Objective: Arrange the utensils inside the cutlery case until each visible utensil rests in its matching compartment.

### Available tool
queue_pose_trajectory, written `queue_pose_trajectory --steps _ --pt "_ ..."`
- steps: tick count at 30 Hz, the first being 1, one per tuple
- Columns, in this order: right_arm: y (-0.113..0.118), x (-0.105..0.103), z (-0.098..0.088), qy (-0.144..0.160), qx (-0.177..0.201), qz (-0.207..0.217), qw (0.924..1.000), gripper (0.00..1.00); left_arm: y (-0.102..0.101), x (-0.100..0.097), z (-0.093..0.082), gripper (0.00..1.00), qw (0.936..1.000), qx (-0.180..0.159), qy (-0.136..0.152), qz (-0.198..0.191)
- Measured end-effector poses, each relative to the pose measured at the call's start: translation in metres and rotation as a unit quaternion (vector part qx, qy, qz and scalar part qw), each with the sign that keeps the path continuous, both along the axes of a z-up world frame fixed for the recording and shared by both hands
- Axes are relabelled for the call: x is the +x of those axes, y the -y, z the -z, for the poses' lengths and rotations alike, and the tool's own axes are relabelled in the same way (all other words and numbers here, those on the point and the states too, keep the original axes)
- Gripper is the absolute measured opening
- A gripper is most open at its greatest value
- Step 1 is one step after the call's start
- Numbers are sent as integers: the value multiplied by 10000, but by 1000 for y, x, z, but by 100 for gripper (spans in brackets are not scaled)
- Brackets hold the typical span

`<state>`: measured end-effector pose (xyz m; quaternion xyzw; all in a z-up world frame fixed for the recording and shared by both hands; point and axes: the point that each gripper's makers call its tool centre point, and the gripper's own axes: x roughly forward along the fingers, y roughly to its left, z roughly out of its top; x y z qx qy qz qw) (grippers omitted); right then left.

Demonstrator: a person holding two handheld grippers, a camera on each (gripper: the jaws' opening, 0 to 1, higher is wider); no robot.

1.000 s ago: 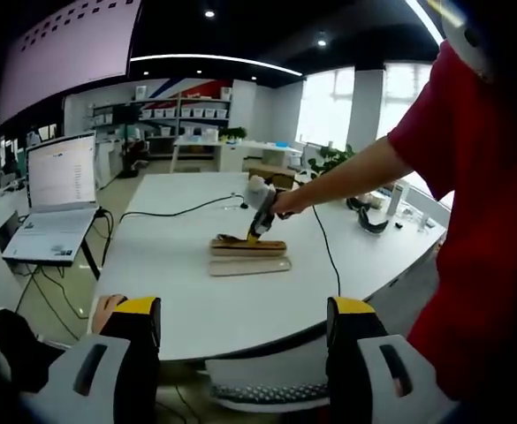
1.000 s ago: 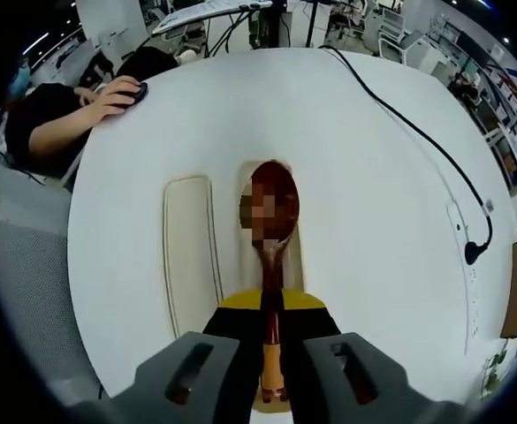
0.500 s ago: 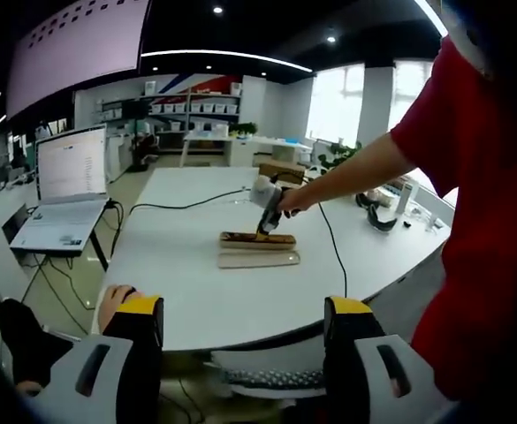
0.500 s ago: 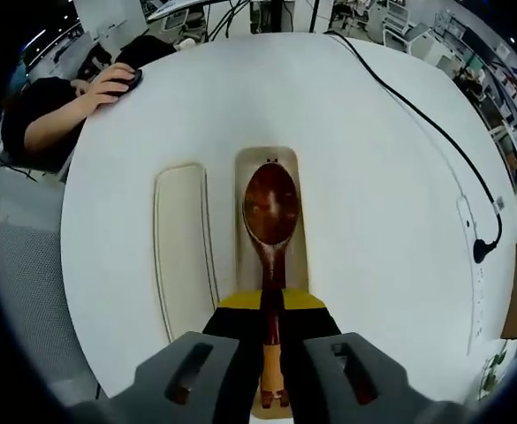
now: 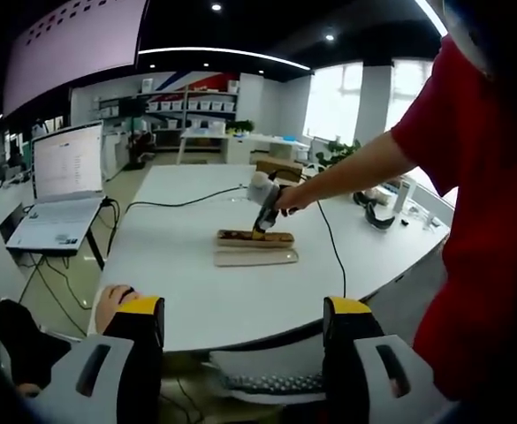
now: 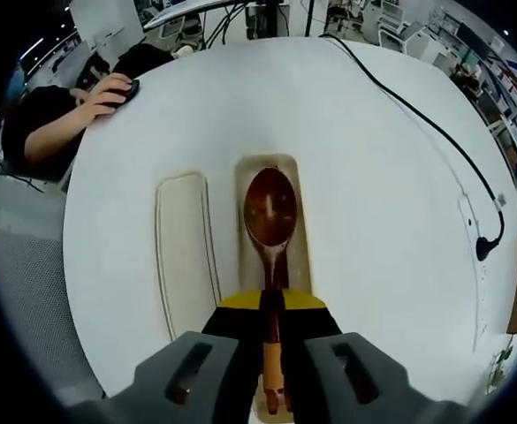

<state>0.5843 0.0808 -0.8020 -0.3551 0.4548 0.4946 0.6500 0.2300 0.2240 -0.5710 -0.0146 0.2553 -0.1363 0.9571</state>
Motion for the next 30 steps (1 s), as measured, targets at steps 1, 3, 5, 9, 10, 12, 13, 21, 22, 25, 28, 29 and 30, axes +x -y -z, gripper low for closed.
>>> queue_pose_trajectory --steps 1,3,5,9,10,12,13,21,22,25,28,29,30 --pt "1 1 -1 -9 17 45 10000 2 1 1 -1 75 10000 -9 27 34" --pt "3 2 -5 -17 74 159 9998 3 2 2 -2 75 10000 -16 43 73" --pt "3 1 -11 15 122 208 9997 2 2 3 -2 75 9999 9 51 99" --pt "9 2 -16 80 145 239 9996 6 2 5 -4 75 9999 -12 99 132" --pt "10 2 -18 92 186 266 9994 6 2 5 -4 75 9998 2 106 150" --pt "12 2 -20 125 218 300 9992 9 4 5 -5 75 9998 -4 120 184" --pt "13 1 -21 135 238 308 9992 10 4 5 -5 75 9997 -5 126 195" --pt "19 -11 -34 293 408 336 9982 20 7 3 -4 75 9994 -44 157 308" --pt "19 -14 -37 315 452 320 9980 21 7 2 -4 75 9994 -36 144 327" --pt "17 -17 -50 414 568 296 9971 24 6 3 -2 75 9991 -21 141 393" --pt "19 -22 -52 332 792 429 9954 29 5 6 -3 75 9989 -33 164 445" --pt "20 -24 -54 330 856 445 9948 32 5 6 -4 75 9988 -32 173 466" --pt "22 -29 -56 327 883 437 9946 35 6 8 -5 75 9985 -26 205 500"
